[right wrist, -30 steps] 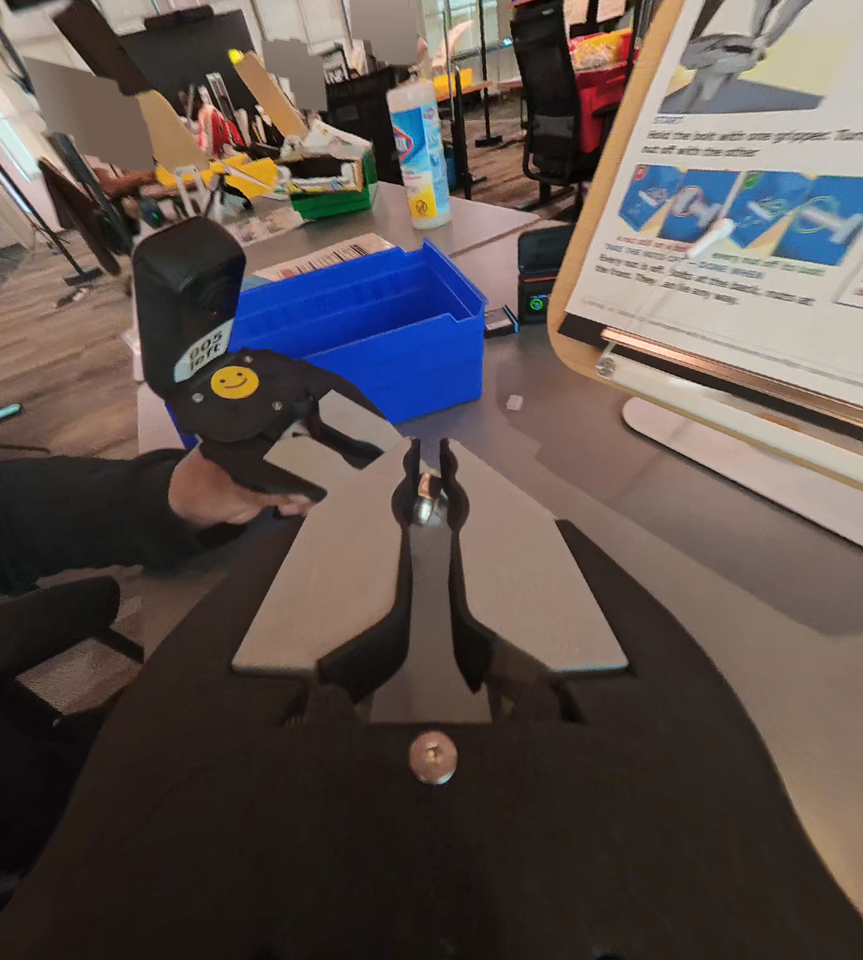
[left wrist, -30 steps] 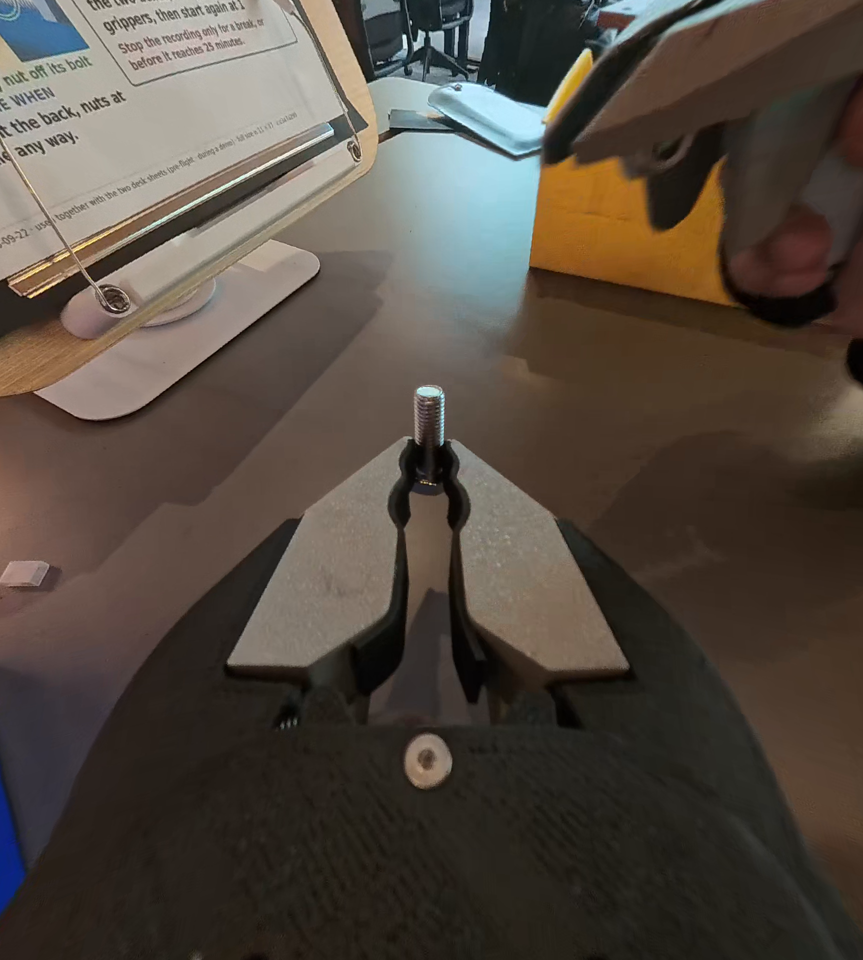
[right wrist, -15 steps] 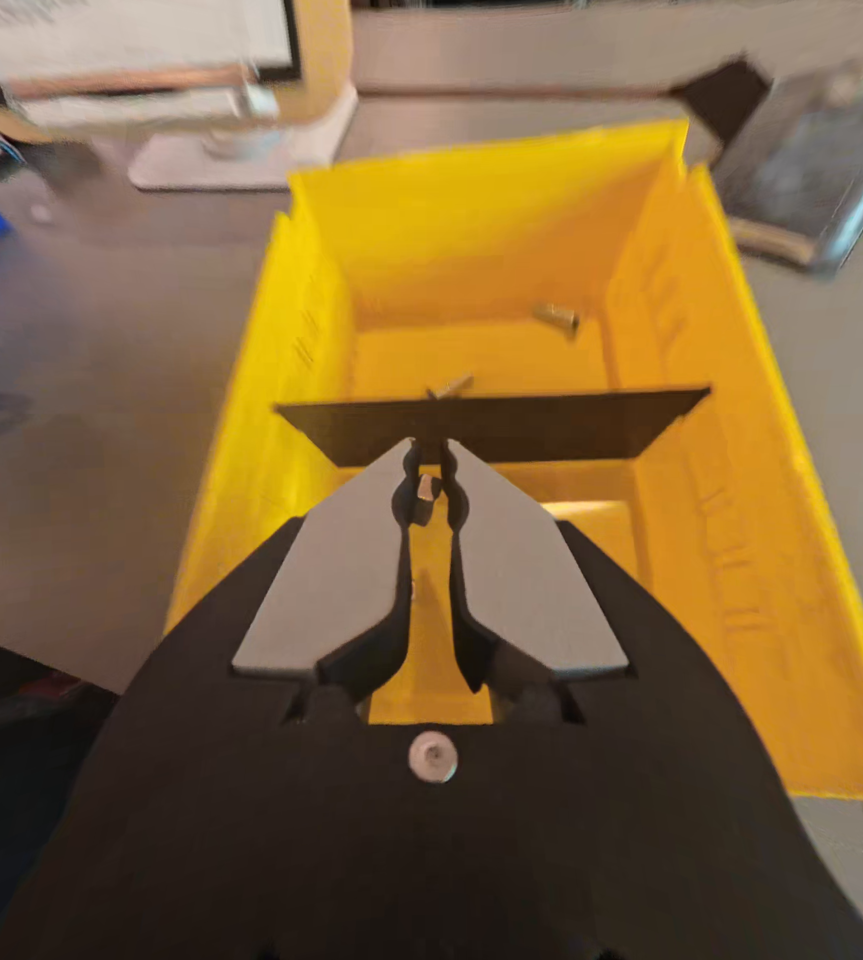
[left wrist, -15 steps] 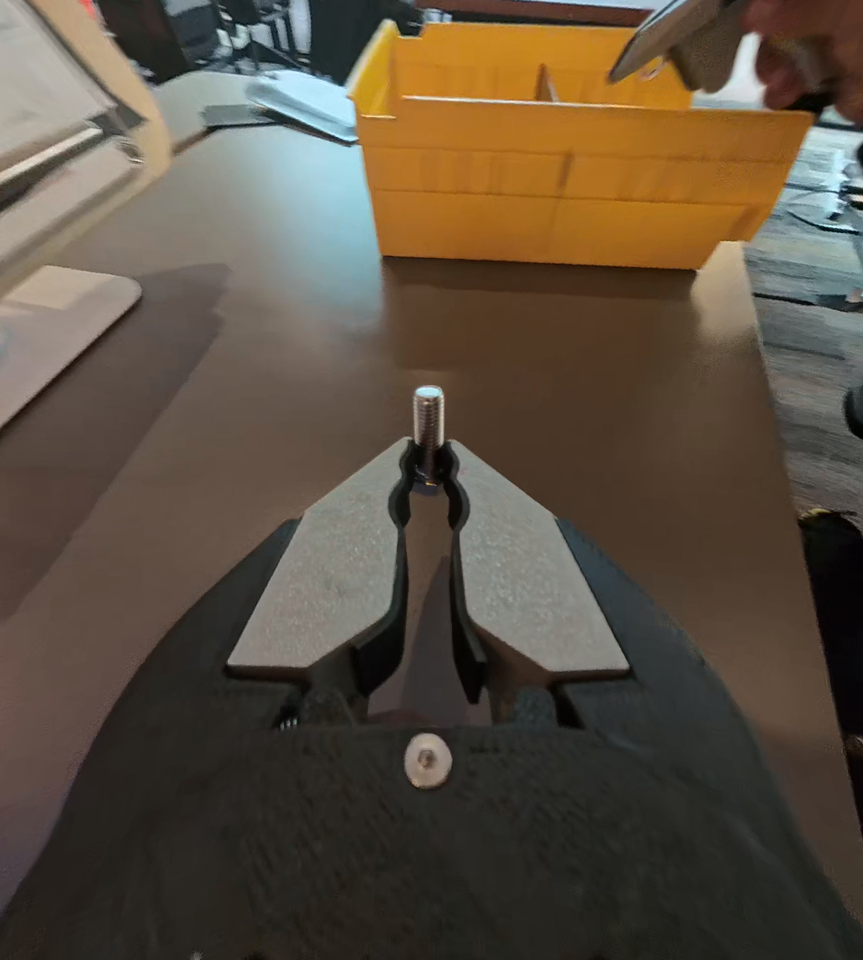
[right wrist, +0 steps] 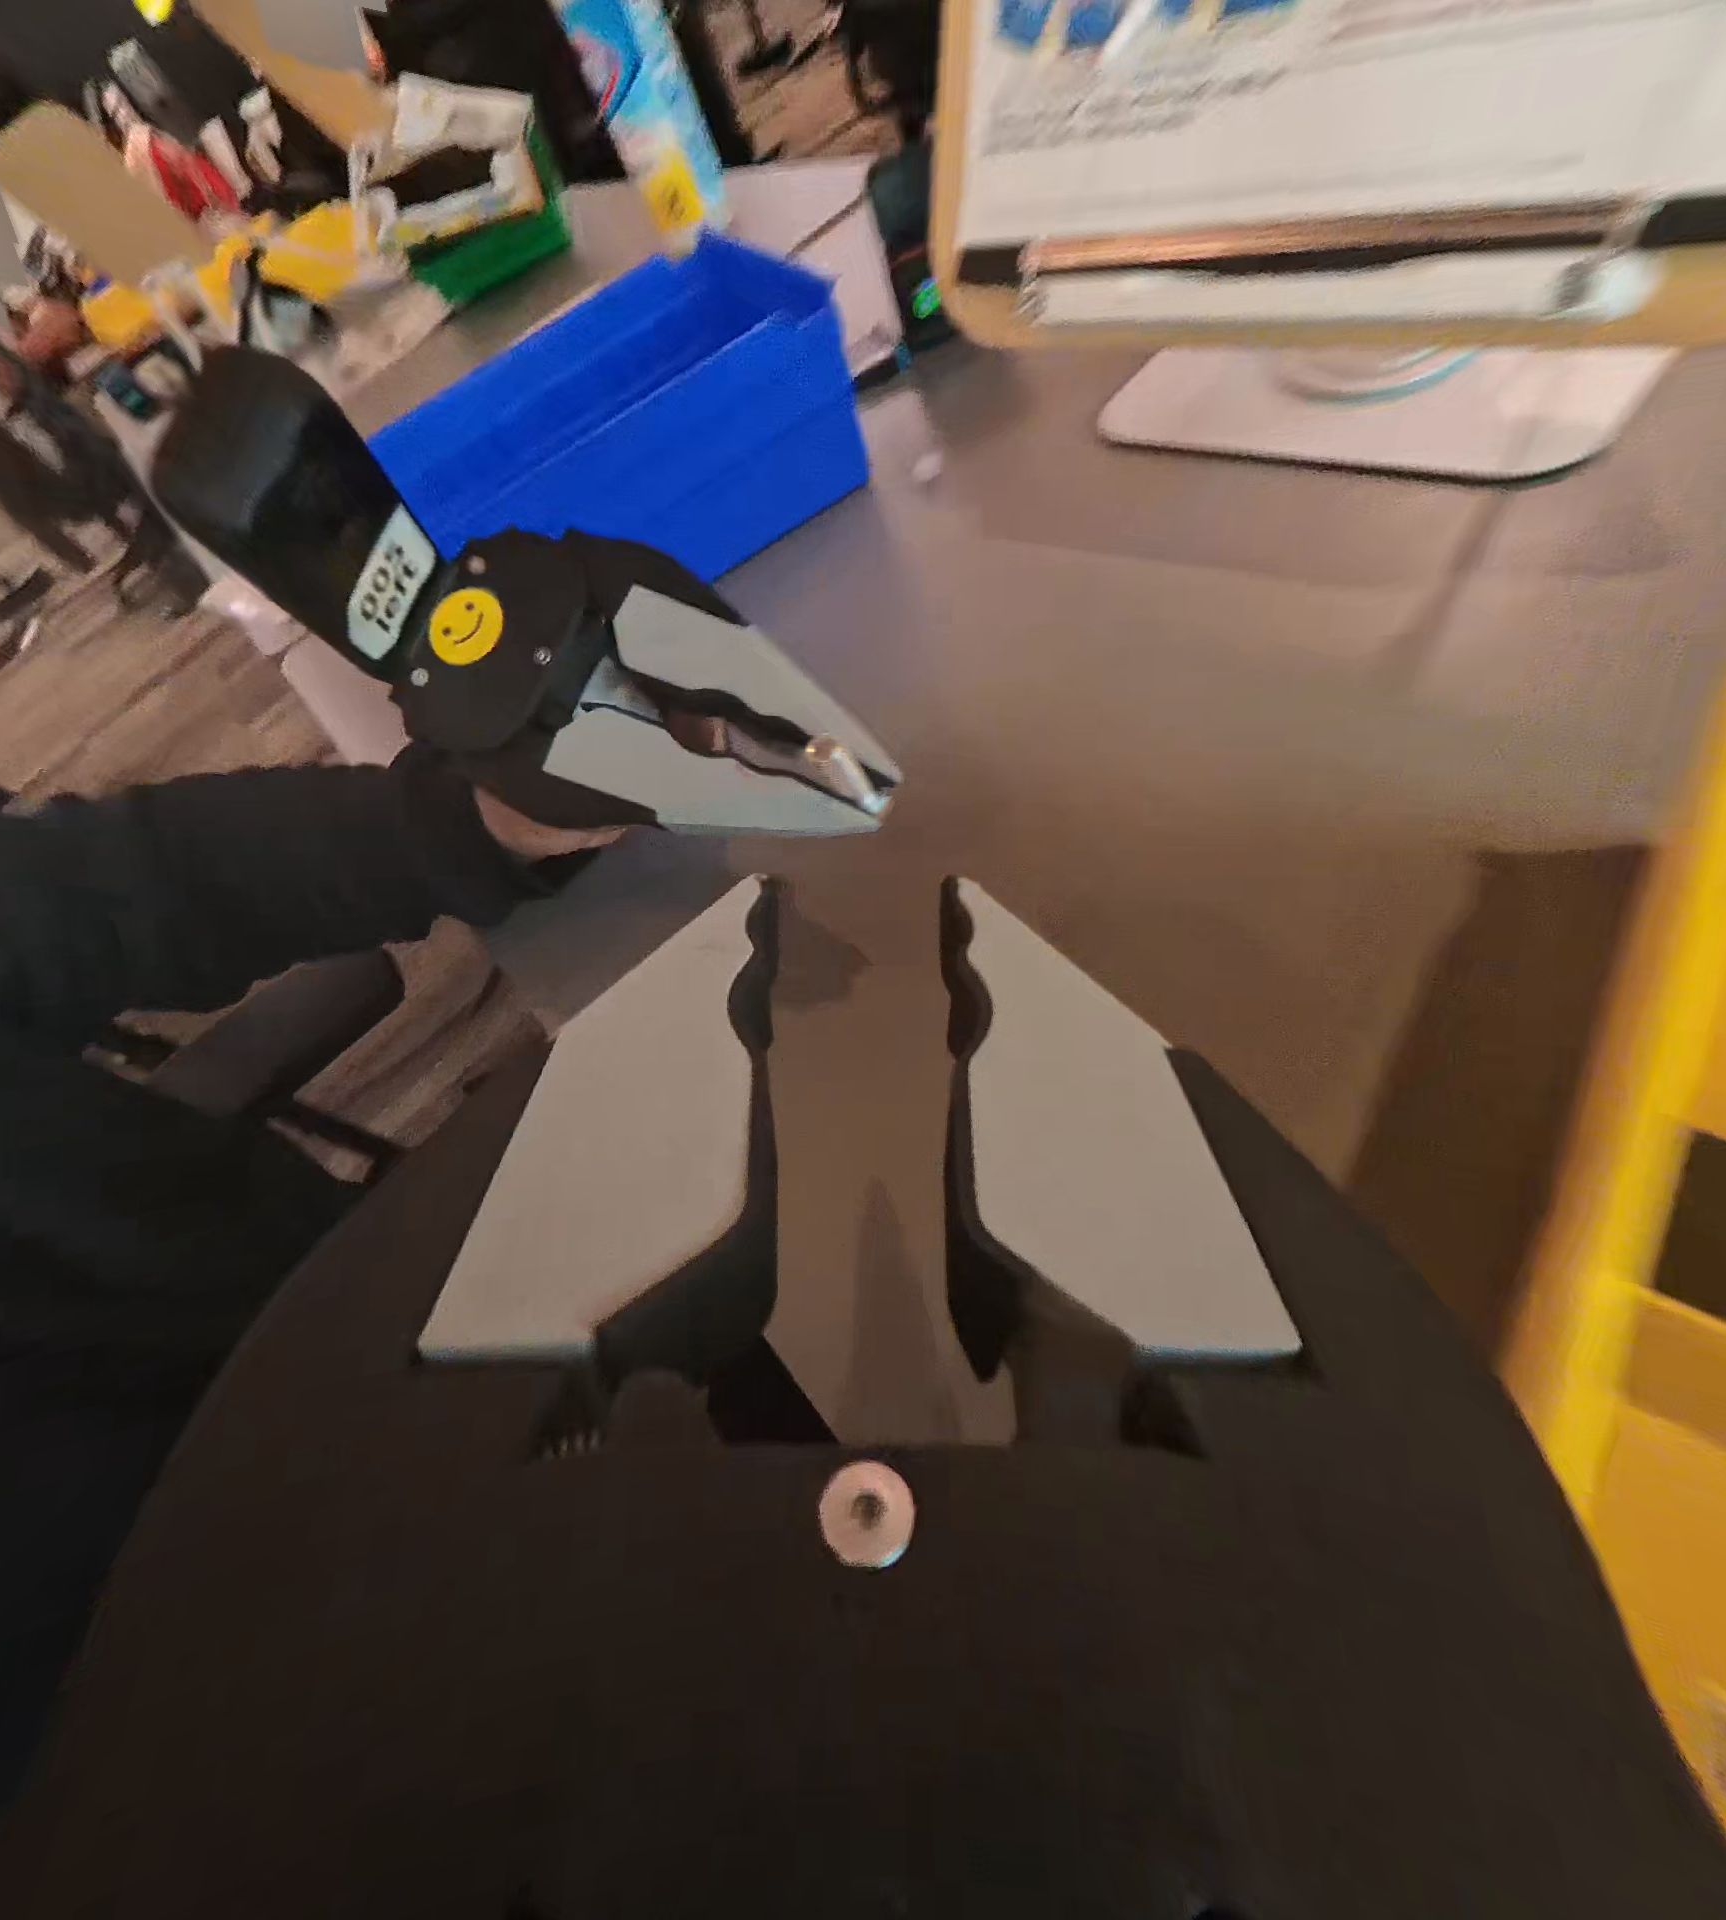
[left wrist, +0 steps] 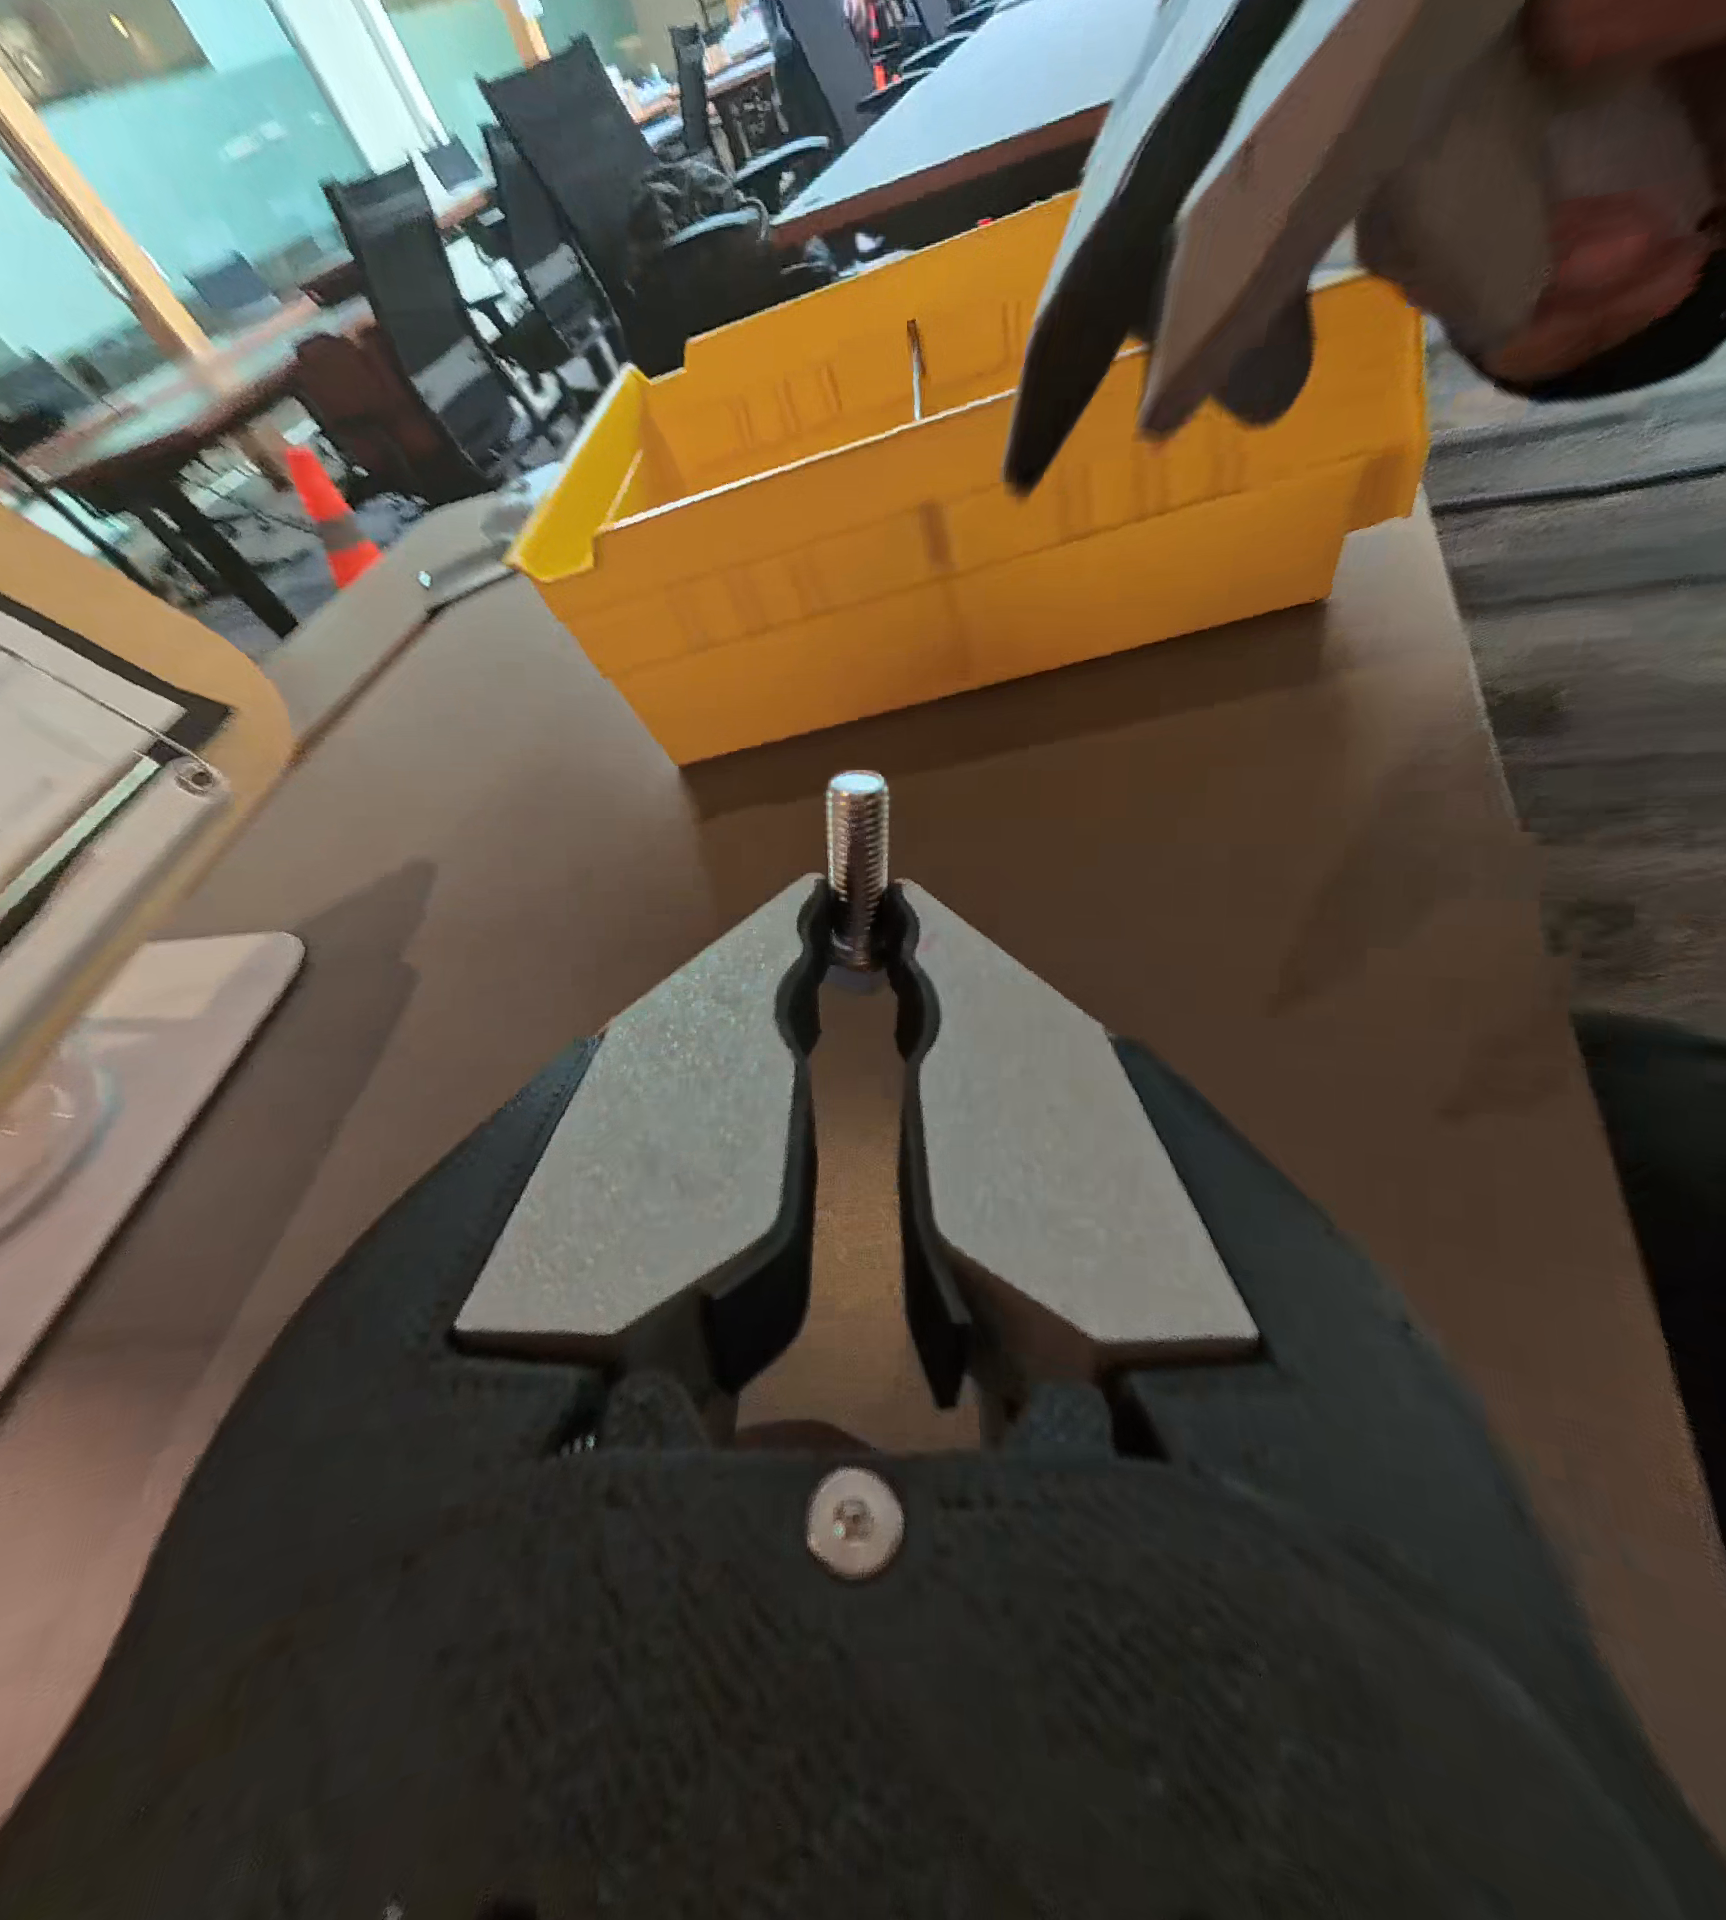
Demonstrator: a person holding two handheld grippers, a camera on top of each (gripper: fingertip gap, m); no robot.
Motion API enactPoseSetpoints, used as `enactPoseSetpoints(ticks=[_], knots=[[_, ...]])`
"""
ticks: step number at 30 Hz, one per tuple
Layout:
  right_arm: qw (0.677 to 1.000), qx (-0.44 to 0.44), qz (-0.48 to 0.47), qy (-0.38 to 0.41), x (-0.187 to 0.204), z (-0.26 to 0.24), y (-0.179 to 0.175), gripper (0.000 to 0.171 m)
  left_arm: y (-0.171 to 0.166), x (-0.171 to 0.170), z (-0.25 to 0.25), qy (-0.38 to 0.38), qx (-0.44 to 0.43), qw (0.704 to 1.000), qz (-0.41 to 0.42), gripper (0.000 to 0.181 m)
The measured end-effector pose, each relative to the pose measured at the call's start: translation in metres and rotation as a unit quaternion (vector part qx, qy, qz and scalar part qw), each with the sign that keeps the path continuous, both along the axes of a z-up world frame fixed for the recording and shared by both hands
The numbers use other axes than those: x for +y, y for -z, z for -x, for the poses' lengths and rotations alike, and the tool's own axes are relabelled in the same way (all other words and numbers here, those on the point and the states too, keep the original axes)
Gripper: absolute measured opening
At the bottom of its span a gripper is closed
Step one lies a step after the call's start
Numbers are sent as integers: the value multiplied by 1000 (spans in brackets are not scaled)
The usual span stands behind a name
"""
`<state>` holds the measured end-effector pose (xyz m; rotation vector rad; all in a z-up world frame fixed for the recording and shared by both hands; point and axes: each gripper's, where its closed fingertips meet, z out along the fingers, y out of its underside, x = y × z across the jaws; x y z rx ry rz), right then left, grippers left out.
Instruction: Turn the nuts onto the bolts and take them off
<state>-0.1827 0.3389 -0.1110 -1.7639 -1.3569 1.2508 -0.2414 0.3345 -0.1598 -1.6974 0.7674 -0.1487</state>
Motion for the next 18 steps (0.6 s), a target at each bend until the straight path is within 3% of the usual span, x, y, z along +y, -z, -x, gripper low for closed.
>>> enactPoseSetpoints(ticks=[7, 11, 18], knots=[[998, -3, 45, -52, -28, 67, 29, 26, -1, -3, 10, -45, 77, 995, -44, 7], [998, -10, 37, -54, -24, 80, 37, 12, 1, -3, 15, -52, 84, 994, -38, 7], [998, -25, 31, -41, -16, 91, 51, 9, 18, 3, 26, -81, 122, 989, -2, 7]])
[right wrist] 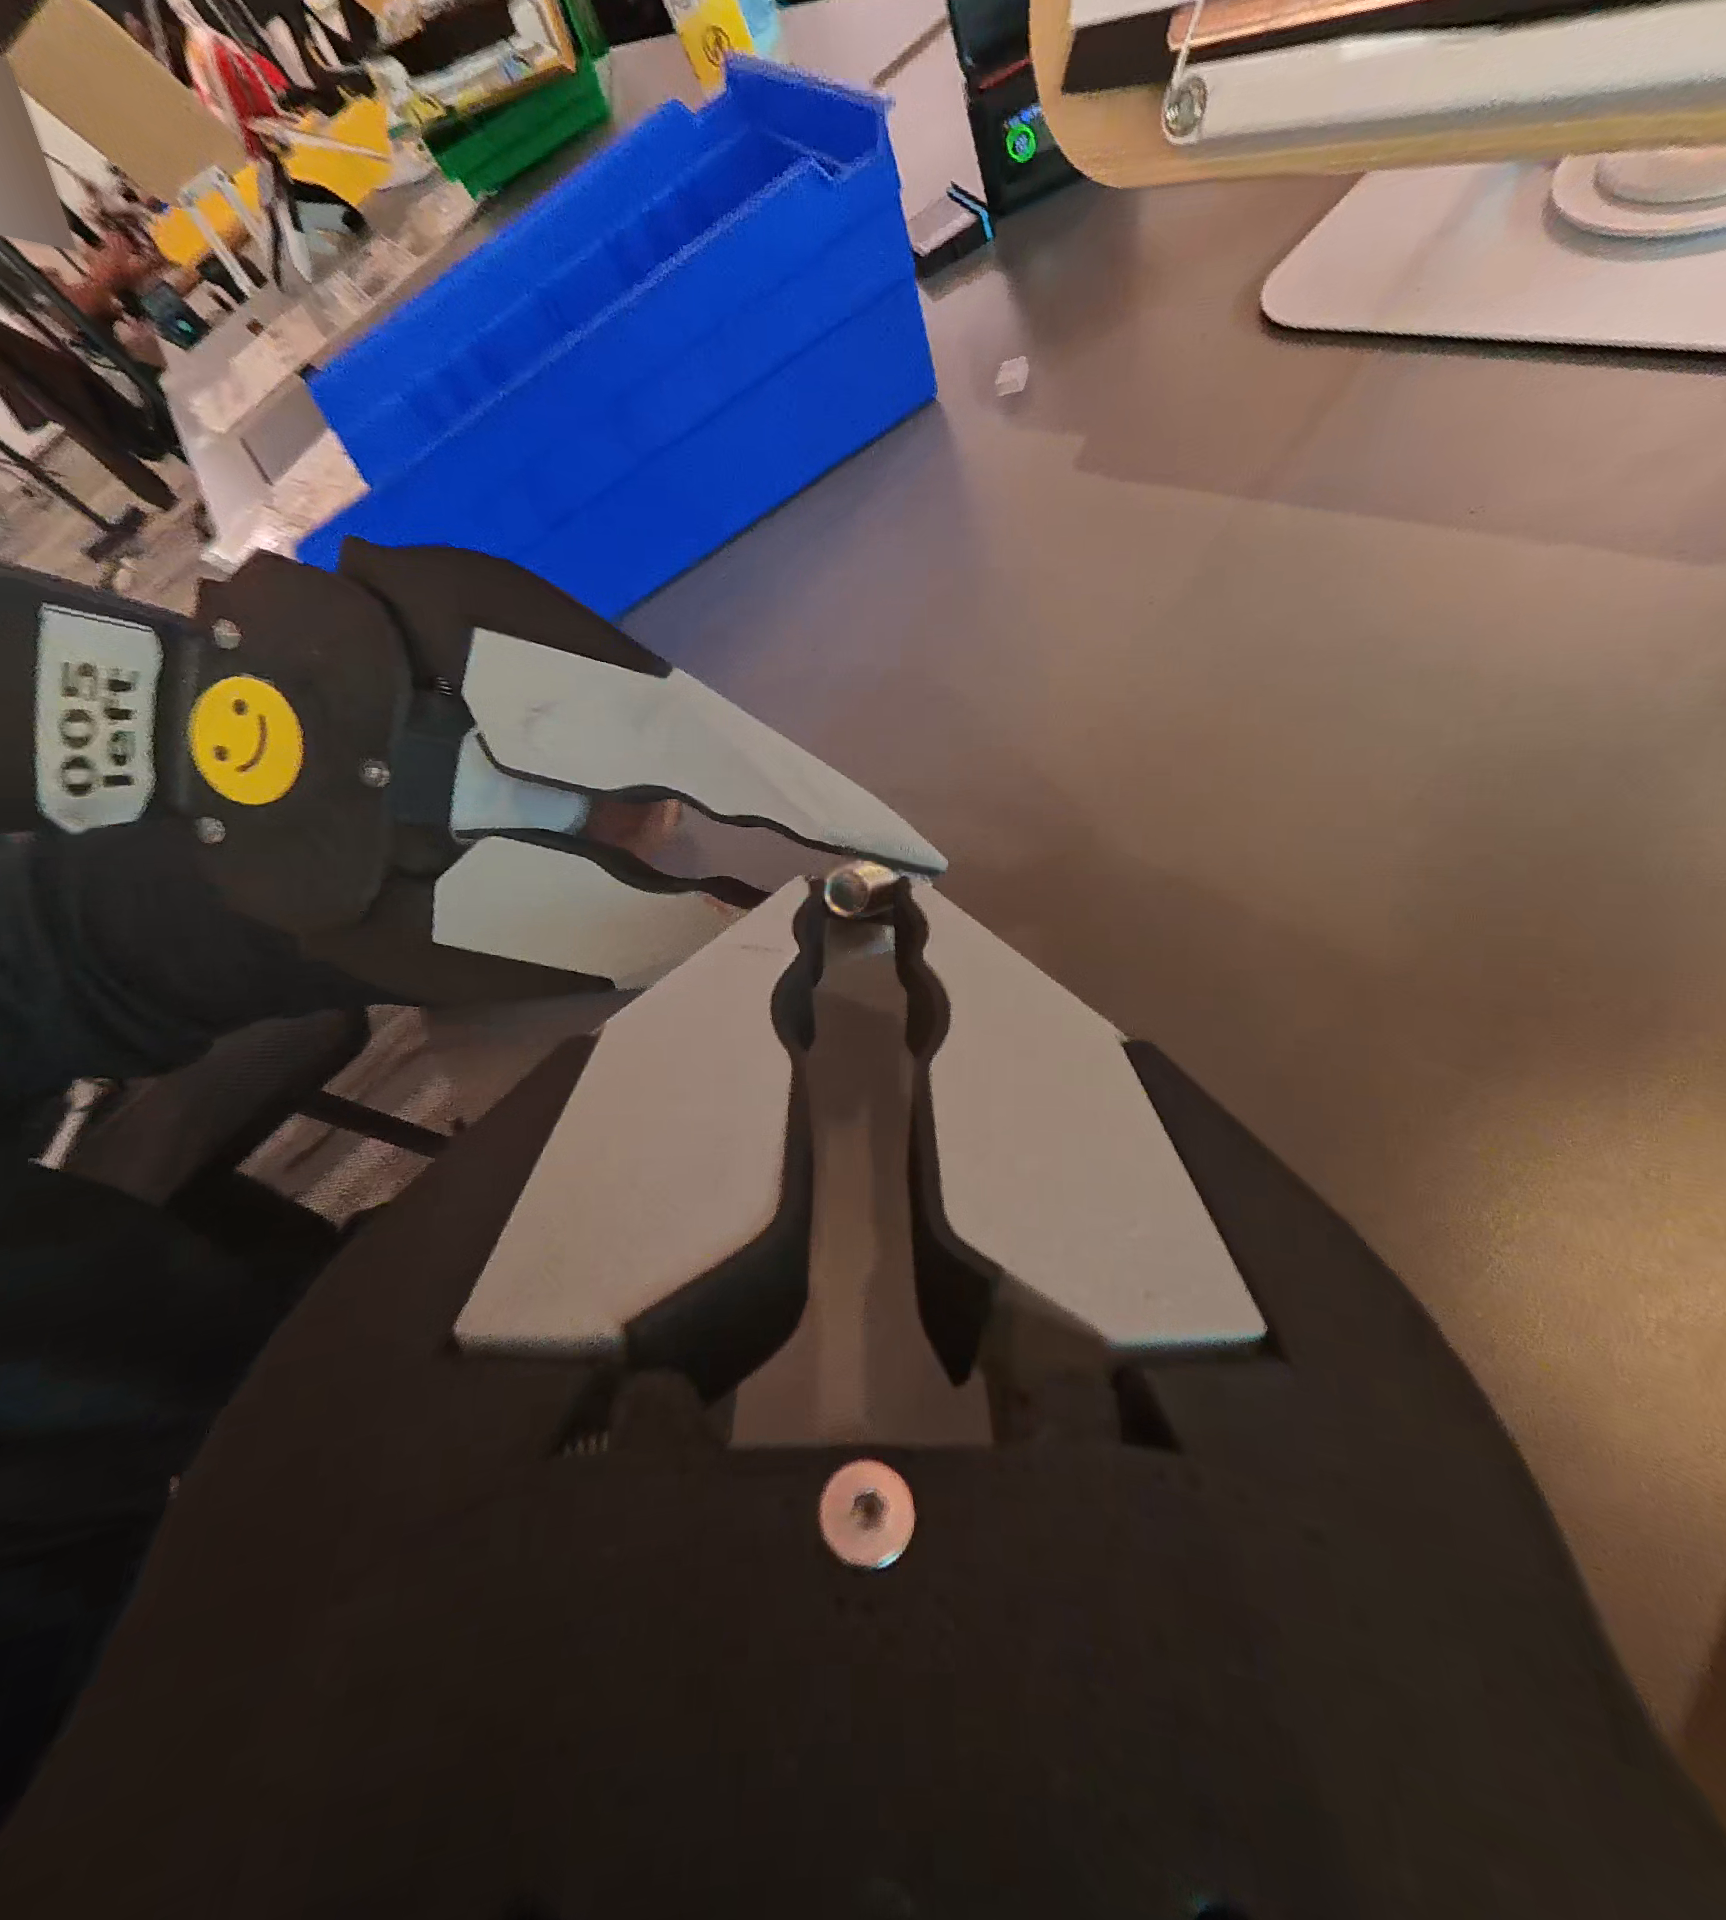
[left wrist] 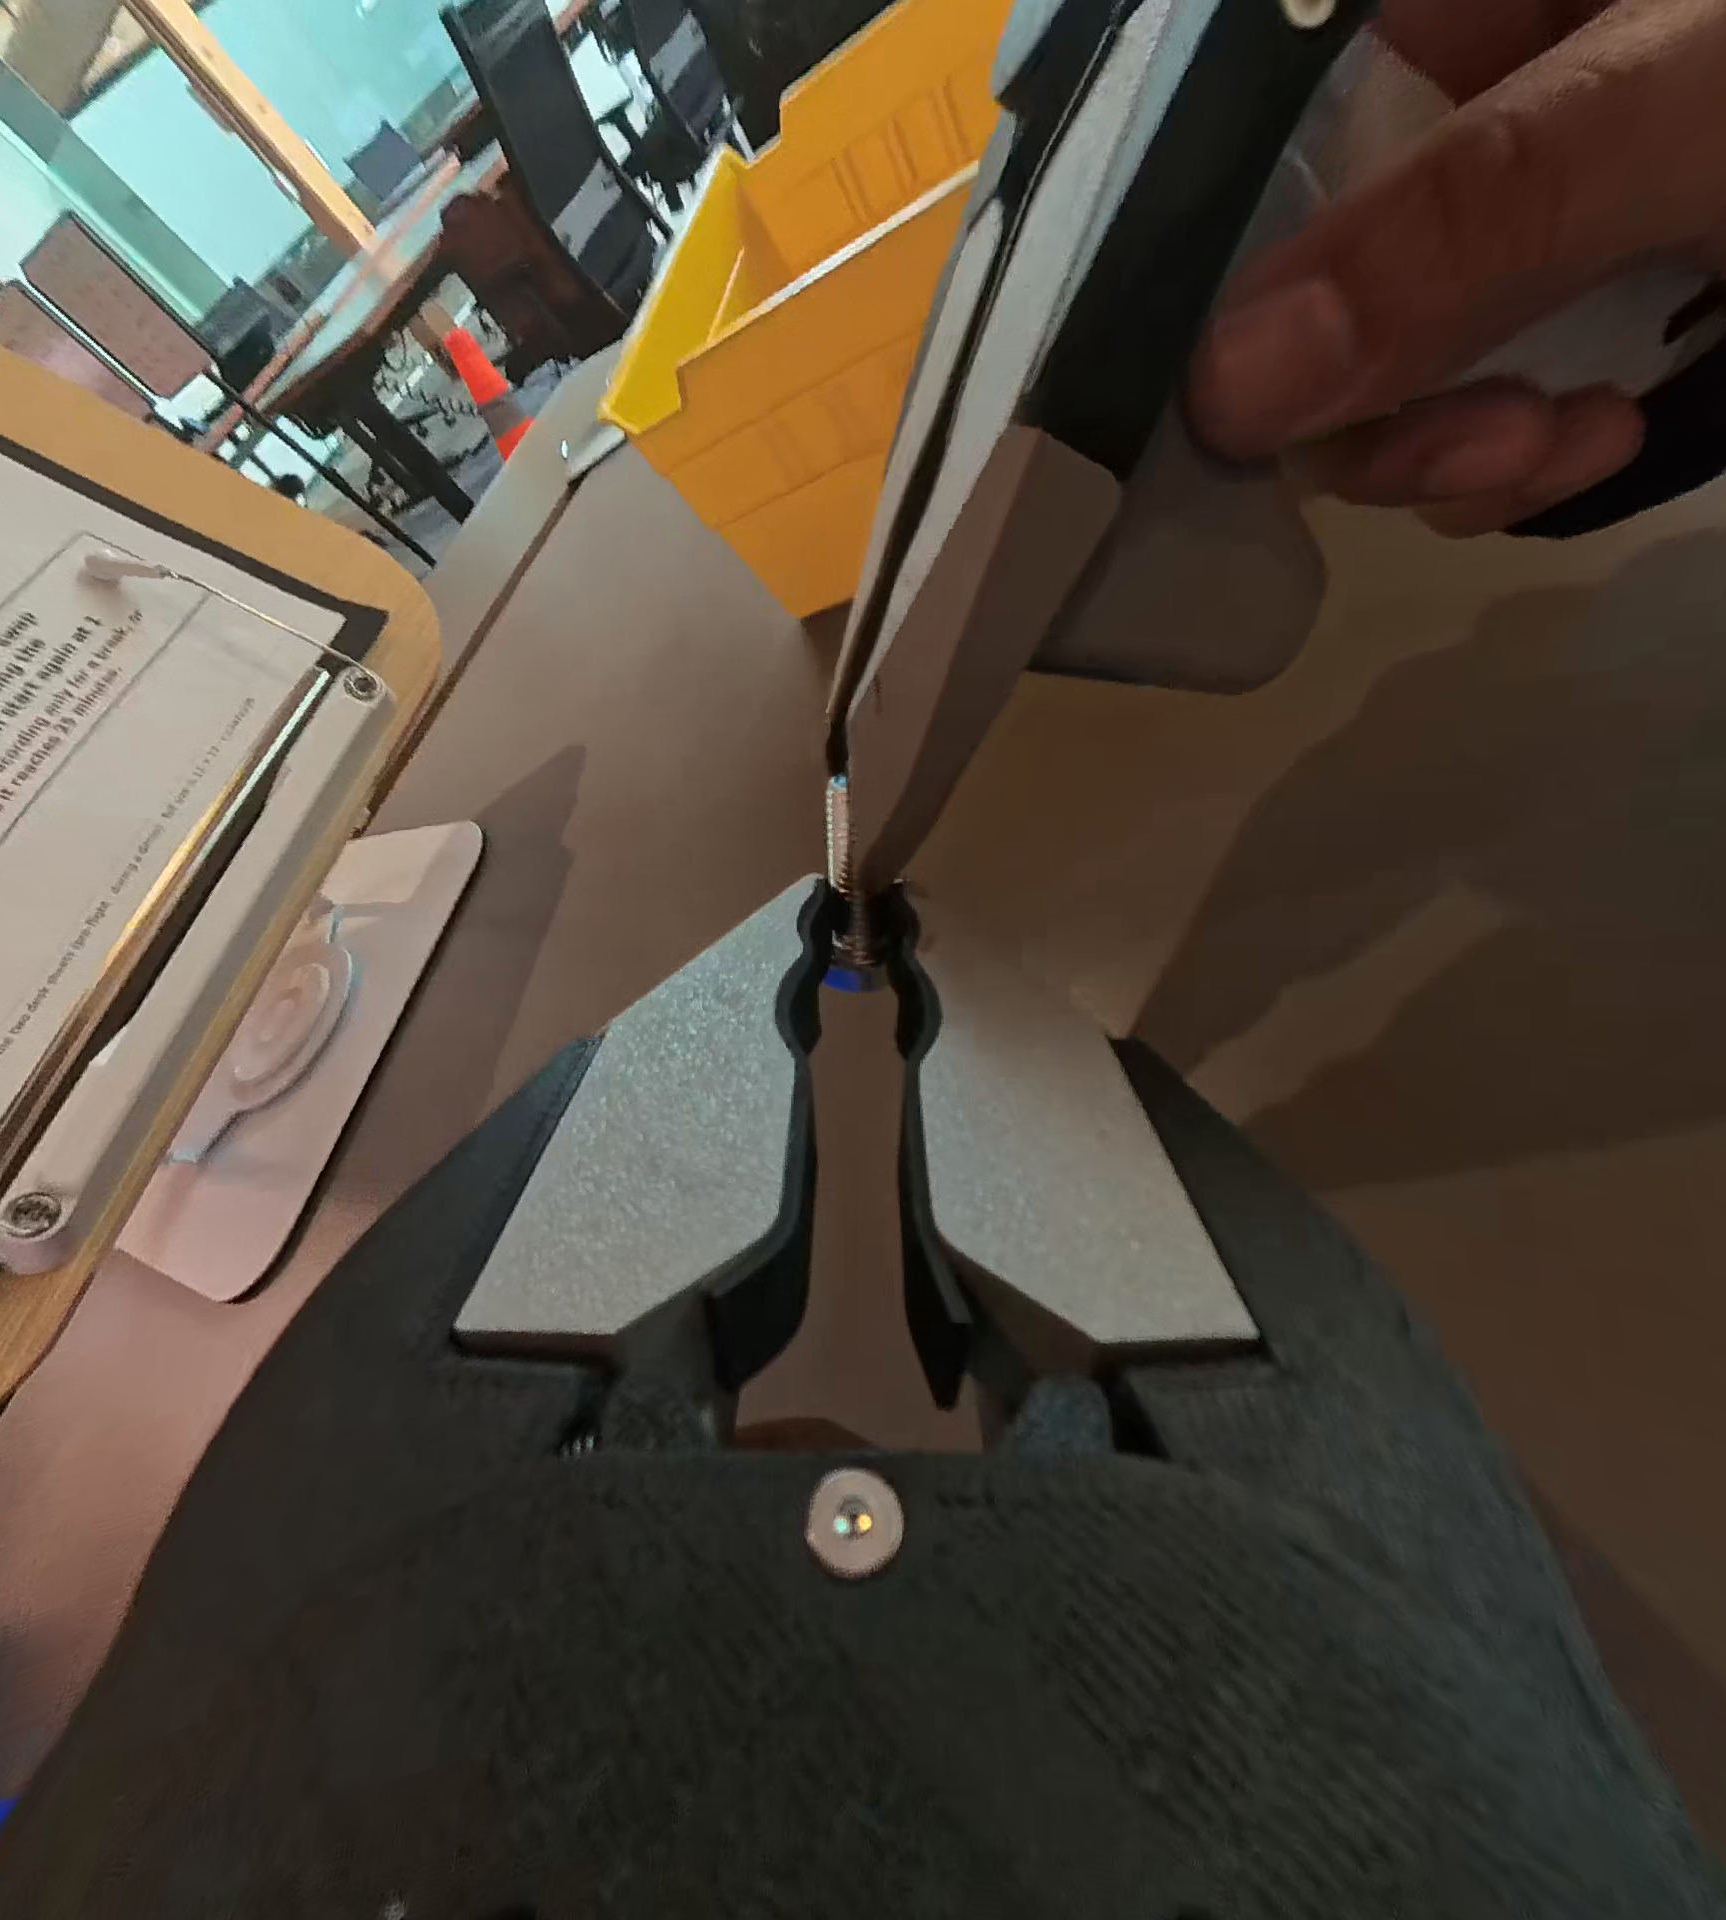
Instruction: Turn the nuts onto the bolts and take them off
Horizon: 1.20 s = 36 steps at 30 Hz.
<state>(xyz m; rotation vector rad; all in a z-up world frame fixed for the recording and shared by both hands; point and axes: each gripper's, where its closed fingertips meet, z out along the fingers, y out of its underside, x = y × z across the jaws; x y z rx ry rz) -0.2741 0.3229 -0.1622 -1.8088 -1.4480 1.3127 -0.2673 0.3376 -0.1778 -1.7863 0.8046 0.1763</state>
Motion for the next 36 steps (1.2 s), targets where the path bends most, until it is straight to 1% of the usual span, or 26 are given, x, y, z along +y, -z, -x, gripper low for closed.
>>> enactPoseSetpoints(ticks=[6, 8, 11, 12, 15, 16, 18, 20, 22, 23, 25, 26, 28, 30, 31, 33, 34, 36], knots=[[998, -38, -50, 20, 4, 4, 18, 6, 14, 1, -1, -8, 39, 999, 18, 7], [997, -46, -61, 18, 4, 3, 20, 6, 15, 1, -3, -4, 23, 999, 25, 7], [998, -41, -53, 17, 5, -1, 14, 6, 8, -2, -8, 19, -41, 998, 35, 13], [998, -36, -49, 15, 7, -4, 9, 7, 0, -4, -11, 36, -73, 996, 27, 16], [999, -20, -19, -24, 1, -10, -18, 7, -31, -13, -20, 86, -168, 982, -5, 18], [999, -21, -13, -37, 0, -11, -26, 7, -40, -17, -20, 94, -192, 977, -12, 22], [997, -51, -1, -58, 0, -15, -30, 7, -55, -17, -11, 91, -241, 966, -30, 23], [996, -63, 9, -60, 0, -14, -26, 7, -70, -17, 5, 83, -298, 950, -45, 22], [995, -78, 5, -62, -1, -16, -20, 7, -68, -12, 26, 47, -324, 944, -36, 26], [996, -71, -13, -50, 4, -18, -26, 7, -64, -9, 36, 23, -325, 945, -28, 27], [996, -62, -65, -13, 28, -27, -49, 7, -57, -8, 44, 9, -322, 947, -15, 28], [993, -62, -97, 19, 48, -34, -65, 7, -52, -8, 44, 8, -317, 949, -7, 28], [980, -75, -152, 100, 104, -55, -93, 6, -40, -8, 46, -4, -296, 955, 10, 27], [965, -96, -182, 162, 155, -77, -111, 6, -31, -10, 45, -7, -277, 961, 23, 27], [955, -122, -189, 192, 180, -90, -111, 6, -28, -10, 46, -11, -272, 962, 30, 27], [934, -188, -185, 242, 224, -113, -94, 6, -25, -9, 46, -16, -279, 959, 43, 27], [931, -204, -177, 246, 238, -117, -82, 6, -25, -8, 45, -13, -286, 957, 47, 28], [933, -232, -142, 237, 250, -117, -50, 8, -24, -8, 46, -13, -287, 957, 49, 29]])
